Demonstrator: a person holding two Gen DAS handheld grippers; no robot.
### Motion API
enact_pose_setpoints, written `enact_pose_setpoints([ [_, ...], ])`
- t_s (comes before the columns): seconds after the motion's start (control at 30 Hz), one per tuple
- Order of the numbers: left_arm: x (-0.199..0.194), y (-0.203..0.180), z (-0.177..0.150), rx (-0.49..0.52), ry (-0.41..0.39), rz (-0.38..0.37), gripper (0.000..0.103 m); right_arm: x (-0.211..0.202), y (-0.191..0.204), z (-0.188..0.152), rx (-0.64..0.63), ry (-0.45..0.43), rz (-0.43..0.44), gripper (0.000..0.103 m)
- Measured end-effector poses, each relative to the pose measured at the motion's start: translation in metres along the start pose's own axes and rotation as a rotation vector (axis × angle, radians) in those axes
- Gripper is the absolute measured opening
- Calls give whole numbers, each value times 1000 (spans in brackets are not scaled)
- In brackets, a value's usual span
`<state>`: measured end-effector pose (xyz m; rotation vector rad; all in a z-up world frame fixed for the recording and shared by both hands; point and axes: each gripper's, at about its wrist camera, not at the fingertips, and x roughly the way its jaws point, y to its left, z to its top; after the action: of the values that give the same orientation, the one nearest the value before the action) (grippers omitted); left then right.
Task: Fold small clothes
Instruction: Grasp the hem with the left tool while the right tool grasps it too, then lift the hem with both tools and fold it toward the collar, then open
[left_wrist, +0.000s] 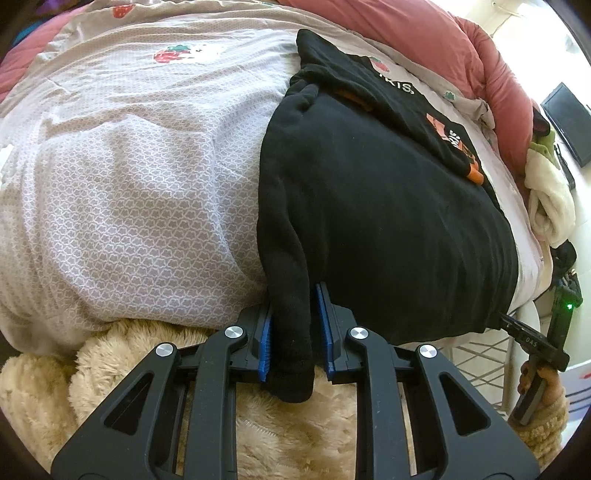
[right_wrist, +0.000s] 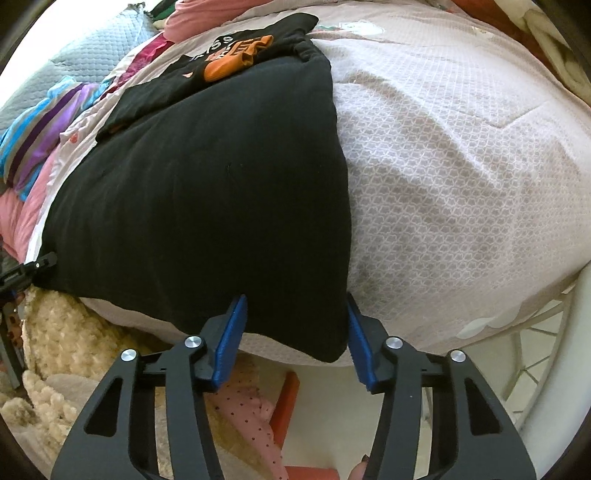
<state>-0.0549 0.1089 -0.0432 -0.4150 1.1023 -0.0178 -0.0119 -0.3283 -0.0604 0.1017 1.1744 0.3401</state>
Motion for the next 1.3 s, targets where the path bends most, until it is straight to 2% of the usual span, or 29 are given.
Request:
enact_pose_setpoints([
  [0.03,0,0,0,0,0,0,14,0,1,0,-8,0,0,43],
  [0.17,1,-1,0,5,0,2,13,-6,8,1,-52,-2,-4,18],
  [0.2,1,-1,0,4,0,1,12,-9,8,2,-57,-5,4,12],
  [0.23,1,0,0,0,-1,-4,8,-13,8,2,-56,-11,22,10],
  [0.33,-4,-2,1,-3,-17,-14,5,-25,8,5,-59,-34,52,9],
  [0.7,-55,-10,22,-1,-168,-64,3,-78,4,31,-10,-189,175,8],
  [1.07,-75,-17,51,-17,-249,-98,3,-128,7,65,-14,-401,199,8],
  [1.3,-85,-22,76,-22,-296,-99,3,-137,3,90,17,-478,212,8],
])
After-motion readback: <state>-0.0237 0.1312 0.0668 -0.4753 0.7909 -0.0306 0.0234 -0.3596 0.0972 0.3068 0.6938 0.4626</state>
